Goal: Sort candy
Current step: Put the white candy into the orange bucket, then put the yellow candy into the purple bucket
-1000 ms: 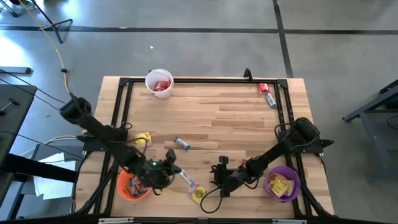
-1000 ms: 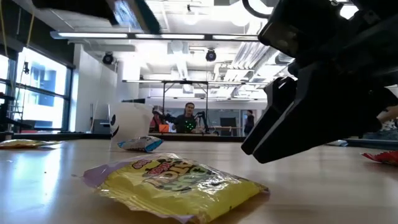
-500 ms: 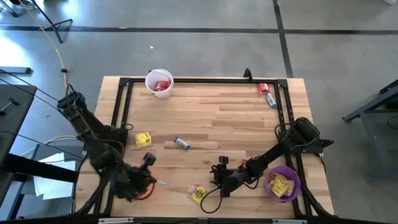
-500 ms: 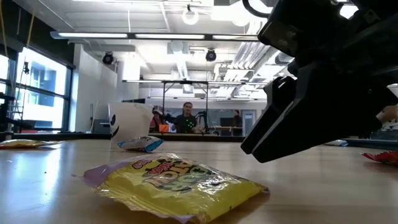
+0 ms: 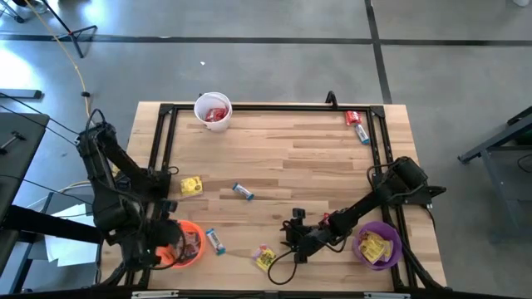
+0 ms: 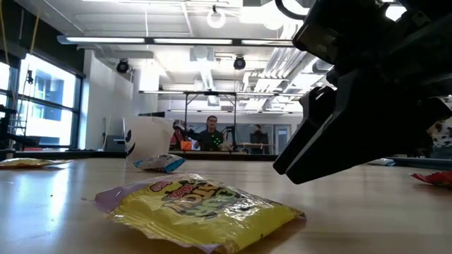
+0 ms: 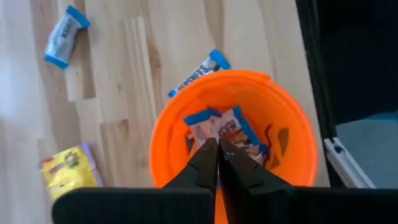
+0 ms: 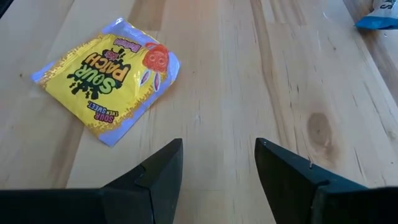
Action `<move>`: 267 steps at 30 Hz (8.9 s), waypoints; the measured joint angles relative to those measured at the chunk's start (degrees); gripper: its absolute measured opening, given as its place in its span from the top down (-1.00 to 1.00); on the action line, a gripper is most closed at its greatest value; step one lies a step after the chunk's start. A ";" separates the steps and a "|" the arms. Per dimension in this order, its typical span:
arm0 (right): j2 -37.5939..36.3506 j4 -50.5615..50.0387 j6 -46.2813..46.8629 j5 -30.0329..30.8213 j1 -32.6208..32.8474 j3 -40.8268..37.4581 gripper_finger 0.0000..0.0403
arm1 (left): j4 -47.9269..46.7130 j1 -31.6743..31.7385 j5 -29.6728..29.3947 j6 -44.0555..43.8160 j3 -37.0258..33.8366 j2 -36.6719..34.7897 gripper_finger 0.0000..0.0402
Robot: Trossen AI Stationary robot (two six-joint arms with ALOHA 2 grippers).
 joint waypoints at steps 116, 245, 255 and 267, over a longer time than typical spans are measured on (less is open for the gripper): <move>-0.04 0.00 0.75 -0.68 -1.10 0.00 0.02 | 18.06 19.76 17.53 54.03 4.53 39.65 0.50; 7.93 1.68 -2.89 -6.58 1.29 12.52 -0.27 | 54.57 22.69 12.52 42.47 -18.25 9.94 0.21; 9.72 0.92 -1.38 -5.42 0.97 12.55 -0.26 | 78.90 30.00 15.17 50.81 -31.47 7.66 0.21; 11.17 1.81 0.20 -6.31 0.44 12.70 0.25 | 117.85 37.27 15.09 60.72 -45.08 6.62 0.21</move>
